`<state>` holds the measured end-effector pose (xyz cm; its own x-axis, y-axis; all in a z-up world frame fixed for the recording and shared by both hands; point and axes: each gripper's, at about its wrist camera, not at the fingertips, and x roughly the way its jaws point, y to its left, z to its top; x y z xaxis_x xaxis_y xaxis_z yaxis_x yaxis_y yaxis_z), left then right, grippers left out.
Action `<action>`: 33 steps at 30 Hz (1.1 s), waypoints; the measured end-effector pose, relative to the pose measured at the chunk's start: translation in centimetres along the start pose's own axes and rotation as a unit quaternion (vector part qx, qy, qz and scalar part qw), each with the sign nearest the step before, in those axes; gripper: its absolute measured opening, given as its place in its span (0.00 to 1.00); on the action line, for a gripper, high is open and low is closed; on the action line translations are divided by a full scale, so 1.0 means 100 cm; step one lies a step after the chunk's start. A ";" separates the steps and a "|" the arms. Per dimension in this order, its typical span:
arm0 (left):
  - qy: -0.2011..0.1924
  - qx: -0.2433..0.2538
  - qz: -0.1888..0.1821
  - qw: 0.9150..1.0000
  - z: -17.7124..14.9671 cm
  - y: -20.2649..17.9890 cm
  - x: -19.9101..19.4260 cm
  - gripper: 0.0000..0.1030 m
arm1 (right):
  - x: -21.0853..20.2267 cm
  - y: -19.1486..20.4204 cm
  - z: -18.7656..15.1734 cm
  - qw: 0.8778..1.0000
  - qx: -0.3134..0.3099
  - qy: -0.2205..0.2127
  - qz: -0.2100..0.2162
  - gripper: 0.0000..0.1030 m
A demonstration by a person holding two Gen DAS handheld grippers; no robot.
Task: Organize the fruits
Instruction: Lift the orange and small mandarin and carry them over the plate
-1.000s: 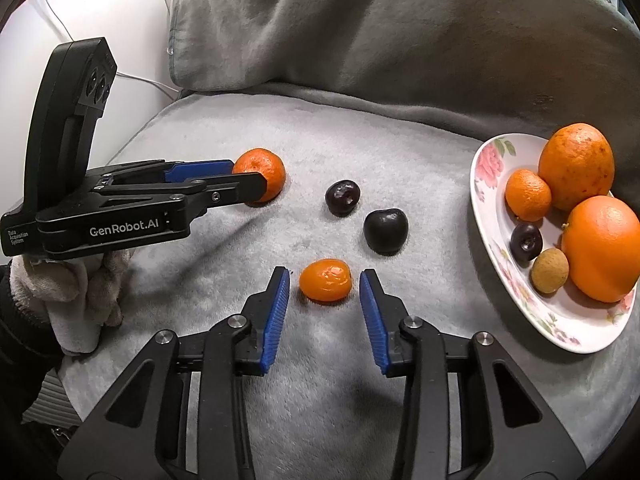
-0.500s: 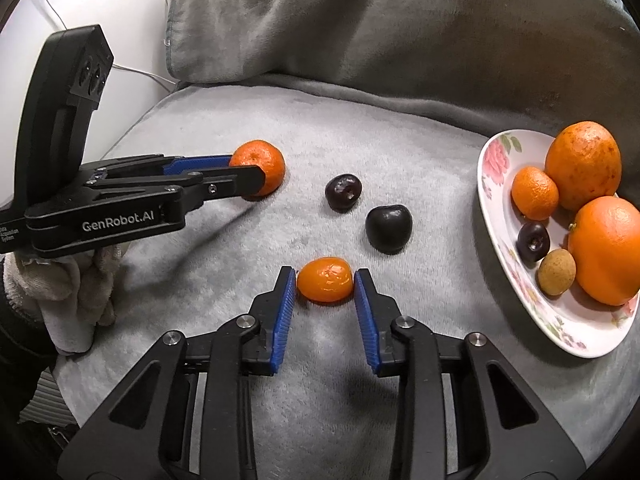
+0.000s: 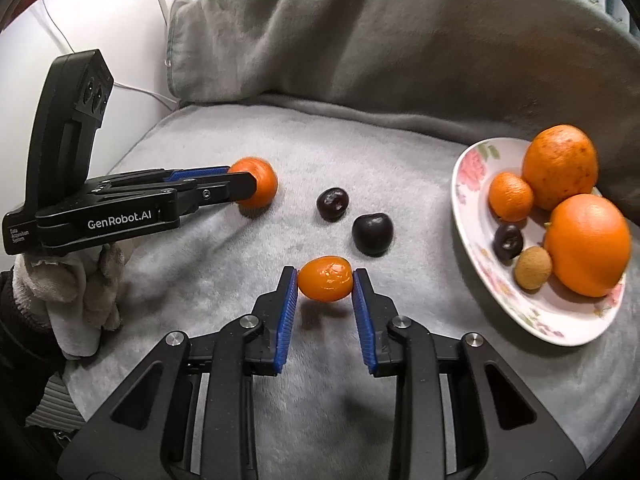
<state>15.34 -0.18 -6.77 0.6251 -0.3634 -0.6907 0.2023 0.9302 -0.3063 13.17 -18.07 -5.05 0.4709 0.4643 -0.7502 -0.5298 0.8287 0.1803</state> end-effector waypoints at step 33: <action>-0.042 0.041 -0.035 0.998 0.024 -0.060 -0.015 0.30 | -0.072 -0.053 -0.020 0.996 0.052 -0.066 -0.042 0.28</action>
<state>14.96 -5.12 -2.33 0.6676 -0.4257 -0.6108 0.3073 0.9048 -0.2948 11.21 -26.37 -1.88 0.6033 0.4235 -0.6758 -0.4115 0.8912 0.1911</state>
